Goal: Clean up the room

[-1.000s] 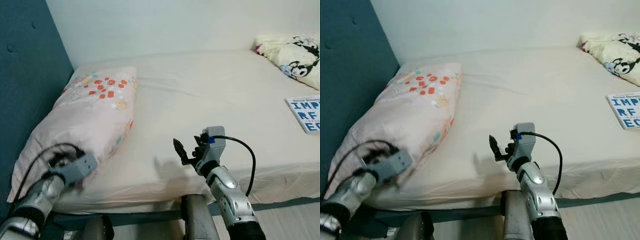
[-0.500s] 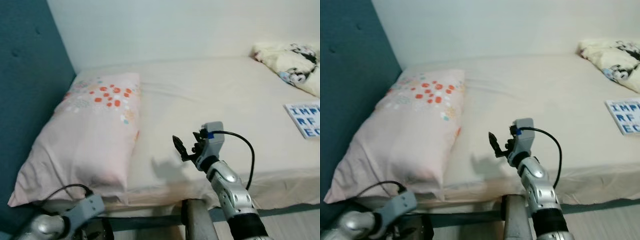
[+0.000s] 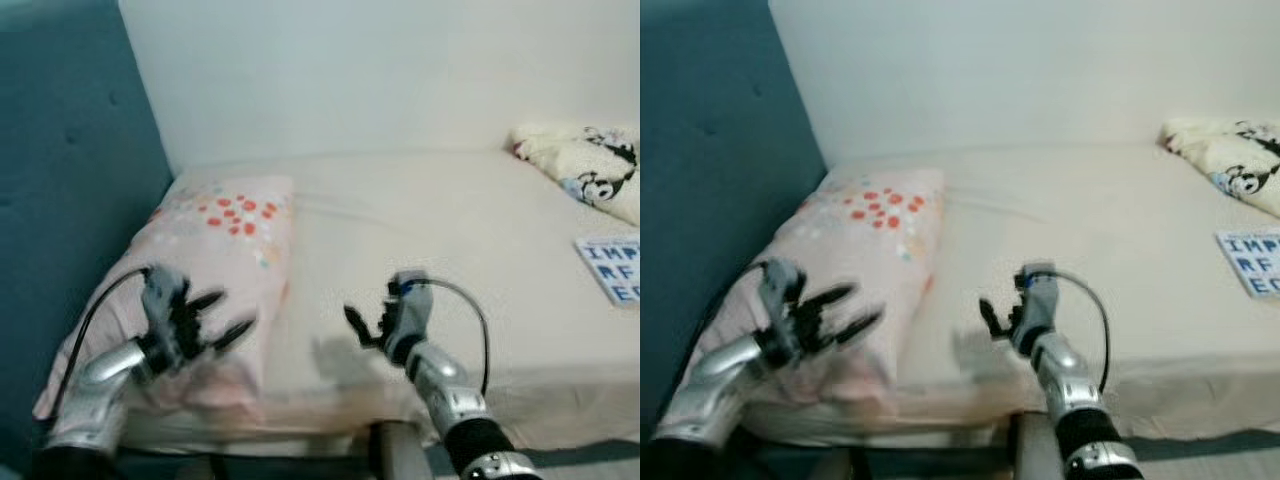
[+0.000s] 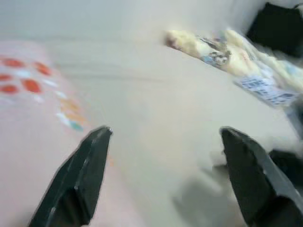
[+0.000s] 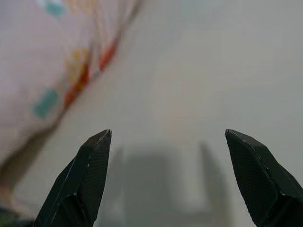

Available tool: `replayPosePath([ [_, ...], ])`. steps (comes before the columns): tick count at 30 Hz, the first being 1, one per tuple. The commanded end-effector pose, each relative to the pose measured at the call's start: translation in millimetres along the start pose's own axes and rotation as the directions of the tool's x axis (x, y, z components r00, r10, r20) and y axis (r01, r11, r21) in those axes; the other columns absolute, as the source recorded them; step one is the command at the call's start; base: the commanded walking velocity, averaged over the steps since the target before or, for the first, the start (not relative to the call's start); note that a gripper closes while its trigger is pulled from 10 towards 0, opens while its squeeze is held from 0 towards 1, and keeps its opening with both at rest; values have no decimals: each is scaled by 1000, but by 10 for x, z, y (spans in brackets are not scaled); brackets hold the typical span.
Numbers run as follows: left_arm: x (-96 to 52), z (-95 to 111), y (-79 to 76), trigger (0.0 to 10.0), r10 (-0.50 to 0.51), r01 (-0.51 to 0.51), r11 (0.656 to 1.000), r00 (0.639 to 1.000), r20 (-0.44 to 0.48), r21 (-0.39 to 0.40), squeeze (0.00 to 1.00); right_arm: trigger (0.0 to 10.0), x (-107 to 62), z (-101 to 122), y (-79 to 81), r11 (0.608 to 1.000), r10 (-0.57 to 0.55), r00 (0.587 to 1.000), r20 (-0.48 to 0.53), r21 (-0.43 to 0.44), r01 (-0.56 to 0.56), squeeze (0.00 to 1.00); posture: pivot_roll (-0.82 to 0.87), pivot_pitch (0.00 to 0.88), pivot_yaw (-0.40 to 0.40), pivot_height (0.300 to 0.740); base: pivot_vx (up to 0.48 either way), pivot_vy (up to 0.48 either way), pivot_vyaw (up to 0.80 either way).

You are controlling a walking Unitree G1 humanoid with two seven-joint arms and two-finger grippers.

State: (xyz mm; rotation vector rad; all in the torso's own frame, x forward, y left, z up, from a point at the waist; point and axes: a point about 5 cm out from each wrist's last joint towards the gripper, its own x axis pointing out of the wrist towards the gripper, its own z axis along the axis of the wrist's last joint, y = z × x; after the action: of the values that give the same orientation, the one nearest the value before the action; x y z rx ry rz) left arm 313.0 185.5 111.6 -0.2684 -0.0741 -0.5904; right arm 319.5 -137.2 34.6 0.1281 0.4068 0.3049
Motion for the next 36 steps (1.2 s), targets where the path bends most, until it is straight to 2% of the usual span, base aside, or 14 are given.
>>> replayPosePath([
  [1,-20,-154,86,10000,152,-150,981,988,5,-126,0,10000,-9,-110,-12,1000,-24,999,-44,-7,24,0,-23,0,-30,559,0,0,0],
  [2,74,-373,28,10000,247,-249,943,968,-40,-219,0,10000,-8,-224,53,1000,-13,996,-85,-12,12,0,-24,0,-35,559,0,0,0],
  [3,129,-588,-73,10000,282,-304,919,952,-119,-250,0,10000,-3,-300,118,999,-4,993,-119,-32,0,0,-28,0,-36,564,0,0,0],
  [4,129,-588,-73,10000,282,-304,919,952,-119,-250,0,10000,-3,-300,118,999,-4,993,-119,-32,0,0,-28,0,-36,564,0,0,0],
  [6,164,-903,-312,10000,251,-306,931,932,-262,-197,0,10000,9,-380,215,998,2,988,-155,-67,-12,0,-48,0,-25,573,0,0,0],
  [10,132,-1029,-408,10000,218,-281,947,918,-331,-157,0,10000,21,-389,254,995,10,987,-159,-94,-25,0,-59,0,-19,583,0,0,0],
  [14,124,-1069,-422,10000,221,-289,944,911,-348,-157,0,10000,23,-394,256,993,11,987,-158,-113,-29,0,-61,0,-19,588,0,0,0],
  [19,144,-1110,-518,10000,172,-233,963,919,-354,-138,0,10000,15,-361,206,990,-5,992,-128,-140,-13,0,-64,0,-10,597,0,0,0],
  [21,191,-1093,-552,10000,158,-206,972,927,-340,-111,0,10000,25,-275,154,989,-26,996,-83,-145,13,0,-67,0,-6,607,0,0,0],
  [27,302,-1032,-577,10000,154,-188,978,941,-301,-89,0,10000,44,-152,93,986,-53,998,-31,-158,48,0,-66,0,-3,626,0,0,0],
  [28,336,-1013,-613,10000,128,-154,986,948,-293,-68,0,10000,48,-115,65,986,-67,998,-14,-153,64,0,-66,0,-3,636,0,0,0],
  [36,386,-932,-630,10000,86,-107,992,965,-249,-70,0,10000,51,5,-20,985,-98,995,35,-138,102,0,-55,0,4,665,0,0,0],
])
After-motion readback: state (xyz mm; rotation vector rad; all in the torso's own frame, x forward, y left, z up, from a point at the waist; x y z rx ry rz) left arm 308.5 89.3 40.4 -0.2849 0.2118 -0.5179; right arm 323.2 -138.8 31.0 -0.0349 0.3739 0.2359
